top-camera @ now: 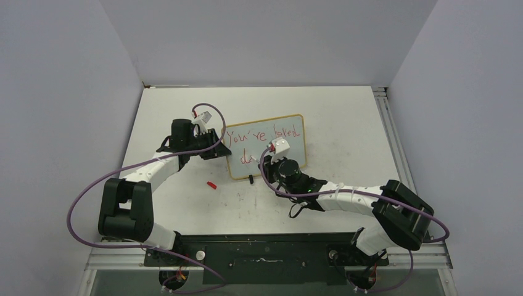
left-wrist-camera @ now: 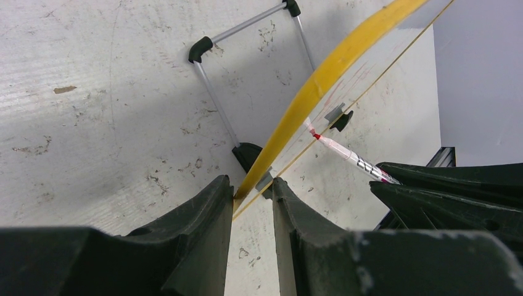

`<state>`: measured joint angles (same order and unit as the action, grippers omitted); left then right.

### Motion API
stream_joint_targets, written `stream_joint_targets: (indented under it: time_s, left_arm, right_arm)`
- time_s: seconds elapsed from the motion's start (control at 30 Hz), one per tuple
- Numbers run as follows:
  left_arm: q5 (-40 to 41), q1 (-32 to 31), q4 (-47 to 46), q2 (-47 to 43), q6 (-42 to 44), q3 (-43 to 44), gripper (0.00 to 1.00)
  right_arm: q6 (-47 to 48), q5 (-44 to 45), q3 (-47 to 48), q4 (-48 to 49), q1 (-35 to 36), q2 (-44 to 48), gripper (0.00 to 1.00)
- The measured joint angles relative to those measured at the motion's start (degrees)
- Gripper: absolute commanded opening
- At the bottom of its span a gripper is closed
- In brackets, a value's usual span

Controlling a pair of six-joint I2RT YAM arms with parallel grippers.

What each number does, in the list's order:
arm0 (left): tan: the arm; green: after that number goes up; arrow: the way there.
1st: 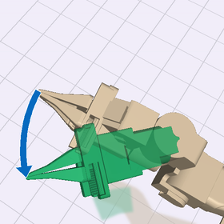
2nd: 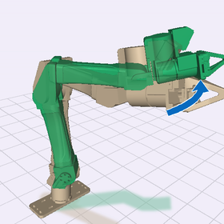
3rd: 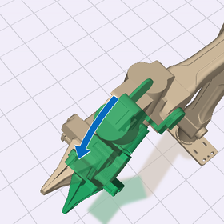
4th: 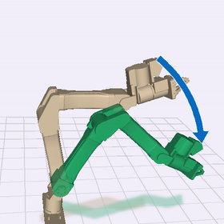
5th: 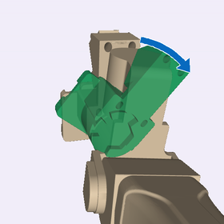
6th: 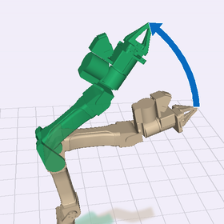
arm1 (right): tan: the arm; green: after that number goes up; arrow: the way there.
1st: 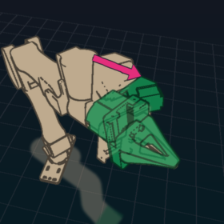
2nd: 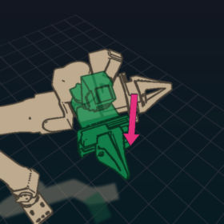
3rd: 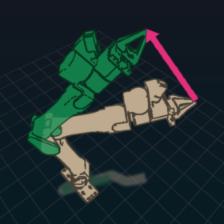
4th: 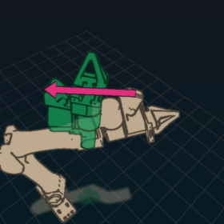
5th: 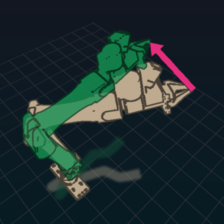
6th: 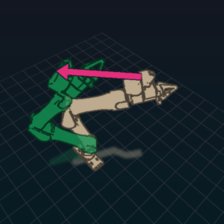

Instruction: Write a sentence on the whiteboard

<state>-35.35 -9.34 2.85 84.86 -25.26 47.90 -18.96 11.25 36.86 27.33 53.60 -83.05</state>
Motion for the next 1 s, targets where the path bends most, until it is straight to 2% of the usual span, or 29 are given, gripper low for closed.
stream_joint_targets:
  time_s: [1.0]
  left_arm:
    - [0.2,0.0,0.0,0.0,0.0,0.0,0.28]
  right_arm:
    - [-0.8,-0.3,-1.9,0.0,1.6,-0.9,0.05]
